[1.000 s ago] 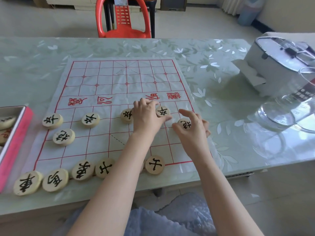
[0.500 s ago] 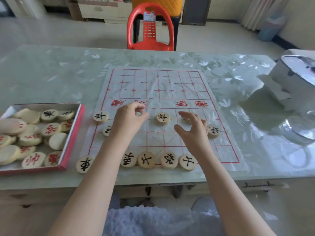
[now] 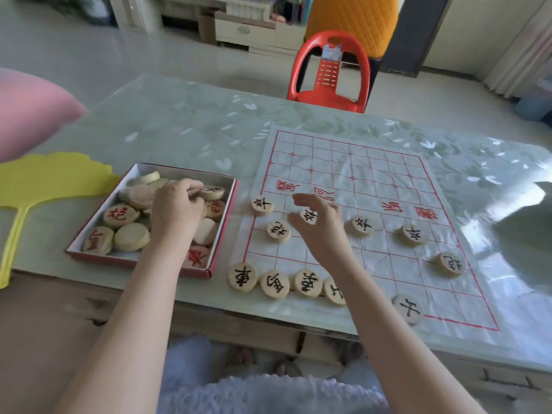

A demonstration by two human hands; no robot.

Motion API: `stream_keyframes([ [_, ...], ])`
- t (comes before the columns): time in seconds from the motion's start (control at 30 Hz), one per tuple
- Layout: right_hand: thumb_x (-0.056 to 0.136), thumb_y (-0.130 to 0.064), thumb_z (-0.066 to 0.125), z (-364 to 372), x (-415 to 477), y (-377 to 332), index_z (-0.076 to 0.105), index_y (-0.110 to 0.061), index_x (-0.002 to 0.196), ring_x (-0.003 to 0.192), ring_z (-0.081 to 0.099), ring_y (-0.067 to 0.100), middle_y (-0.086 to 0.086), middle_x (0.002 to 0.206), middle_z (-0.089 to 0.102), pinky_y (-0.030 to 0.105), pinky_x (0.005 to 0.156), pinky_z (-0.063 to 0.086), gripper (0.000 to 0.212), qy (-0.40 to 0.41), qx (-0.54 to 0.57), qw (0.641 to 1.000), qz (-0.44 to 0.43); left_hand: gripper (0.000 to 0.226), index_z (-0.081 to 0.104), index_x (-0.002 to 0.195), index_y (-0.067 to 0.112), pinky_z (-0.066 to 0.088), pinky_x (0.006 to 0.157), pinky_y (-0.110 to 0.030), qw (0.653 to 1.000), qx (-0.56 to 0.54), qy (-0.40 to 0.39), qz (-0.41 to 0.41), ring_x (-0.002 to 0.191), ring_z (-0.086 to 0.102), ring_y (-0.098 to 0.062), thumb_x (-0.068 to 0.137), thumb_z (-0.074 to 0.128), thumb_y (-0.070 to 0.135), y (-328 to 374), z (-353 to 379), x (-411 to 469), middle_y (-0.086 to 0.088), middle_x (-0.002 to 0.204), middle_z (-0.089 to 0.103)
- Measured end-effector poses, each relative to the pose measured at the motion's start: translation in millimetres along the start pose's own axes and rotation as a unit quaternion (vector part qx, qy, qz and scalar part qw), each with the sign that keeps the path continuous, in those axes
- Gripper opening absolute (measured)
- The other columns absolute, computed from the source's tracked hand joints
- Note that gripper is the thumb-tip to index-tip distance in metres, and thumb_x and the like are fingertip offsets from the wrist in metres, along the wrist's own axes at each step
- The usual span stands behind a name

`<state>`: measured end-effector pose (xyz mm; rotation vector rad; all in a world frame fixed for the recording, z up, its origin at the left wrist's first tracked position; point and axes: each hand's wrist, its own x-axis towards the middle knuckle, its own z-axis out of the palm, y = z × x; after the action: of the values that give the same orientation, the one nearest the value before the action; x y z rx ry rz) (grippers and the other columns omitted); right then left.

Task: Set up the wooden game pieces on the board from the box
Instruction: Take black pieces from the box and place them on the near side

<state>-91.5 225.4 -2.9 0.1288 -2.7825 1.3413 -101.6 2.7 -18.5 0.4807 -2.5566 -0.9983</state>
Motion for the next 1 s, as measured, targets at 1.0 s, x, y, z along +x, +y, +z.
stream_keyframes([
  [1.0, 0.084, -0.032, 0.063, 102.2, 51.1, -48.0, 0.045, -0.022, 0.132, 0.12, 0.029, 0.02, -0.004, 0.123, 0.058, 0.033, 0.098, 0.021, 0.053, -0.022, -0.009, 0.998, -0.057, 0.043, 0.067, 0.103, 0.018, 0.051, 0.082, -0.037, 0.995, -0.013, 0.102, -0.004, 0.095, 0.062, -0.025, 0.07, 0.064, 0.045, -20.4, -7.8, 39.4, -0.007, 0.097, 0.069],
])
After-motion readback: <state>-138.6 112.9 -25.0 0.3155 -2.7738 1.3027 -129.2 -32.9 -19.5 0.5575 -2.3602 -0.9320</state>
